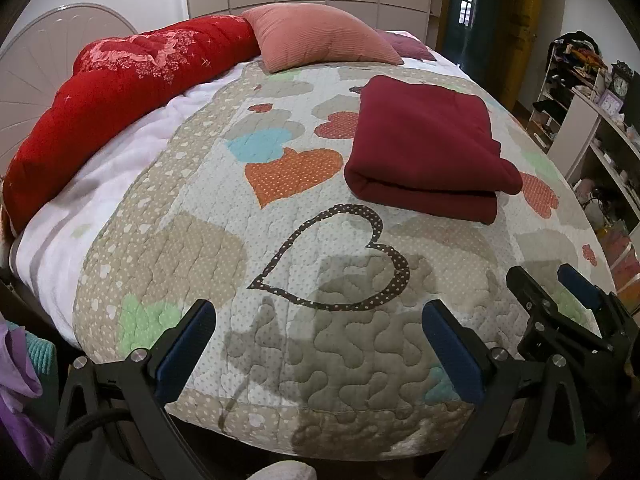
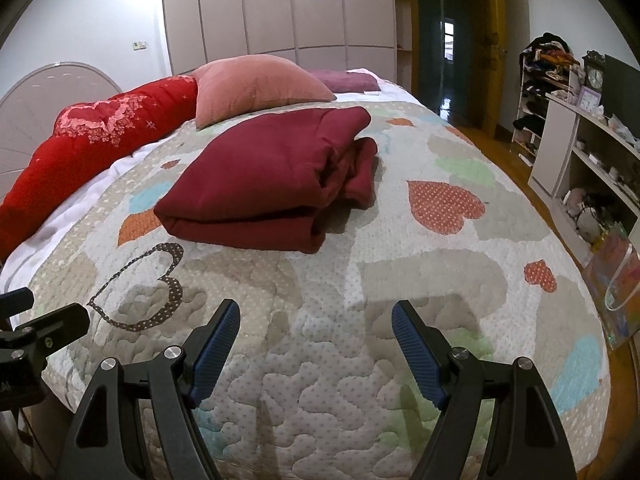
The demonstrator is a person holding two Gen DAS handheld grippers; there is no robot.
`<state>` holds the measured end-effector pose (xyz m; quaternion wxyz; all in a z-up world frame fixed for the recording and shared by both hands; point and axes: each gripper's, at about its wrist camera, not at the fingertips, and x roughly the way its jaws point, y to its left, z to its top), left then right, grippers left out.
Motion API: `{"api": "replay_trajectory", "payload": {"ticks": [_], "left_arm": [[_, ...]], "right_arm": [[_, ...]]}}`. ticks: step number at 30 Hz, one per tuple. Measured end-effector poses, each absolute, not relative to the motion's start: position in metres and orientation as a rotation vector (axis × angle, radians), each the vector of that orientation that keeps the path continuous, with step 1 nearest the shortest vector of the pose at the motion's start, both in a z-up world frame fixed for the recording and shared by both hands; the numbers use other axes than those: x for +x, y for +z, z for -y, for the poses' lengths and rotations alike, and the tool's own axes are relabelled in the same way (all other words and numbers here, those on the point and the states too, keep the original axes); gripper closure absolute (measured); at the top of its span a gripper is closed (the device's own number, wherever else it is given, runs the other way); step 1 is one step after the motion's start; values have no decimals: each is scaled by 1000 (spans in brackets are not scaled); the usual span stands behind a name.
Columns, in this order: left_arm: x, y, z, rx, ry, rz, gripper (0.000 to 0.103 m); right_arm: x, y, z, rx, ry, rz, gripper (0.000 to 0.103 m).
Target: Fold small clothes
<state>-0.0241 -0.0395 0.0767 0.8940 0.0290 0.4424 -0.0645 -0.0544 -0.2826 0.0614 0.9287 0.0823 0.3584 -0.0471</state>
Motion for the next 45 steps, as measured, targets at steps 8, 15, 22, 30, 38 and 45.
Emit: {"api": "replay_trajectory", "payload": {"ticks": [8, 15, 22, 30, 38, 45], "left_arm": [[-23, 74, 38, 50, -138, -928, 0], [-24, 73, 40, 39, -153, -941, 0], [-24, 72, 40, 27, -165, -949, 0], [-23, 71, 41, 20, -170, -958, 0], [-23, 69, 41, 14, -174, -963, 0], [-23, 68, 41, 16, -174, -967, 0]], "right_arm": [[-53, 60, 279, 161, -90, -745, 21], [-53, 58, 278, 160, -88, -748, 21], [-54, 58, 279, 168, -92, -751, 21], [-54, 58, 279, 168, -90, -750, 21], [-53, 58, 278, 163, -85, -751, 21], [-52, 55, 277, 162, -85, -759, 21]]}}
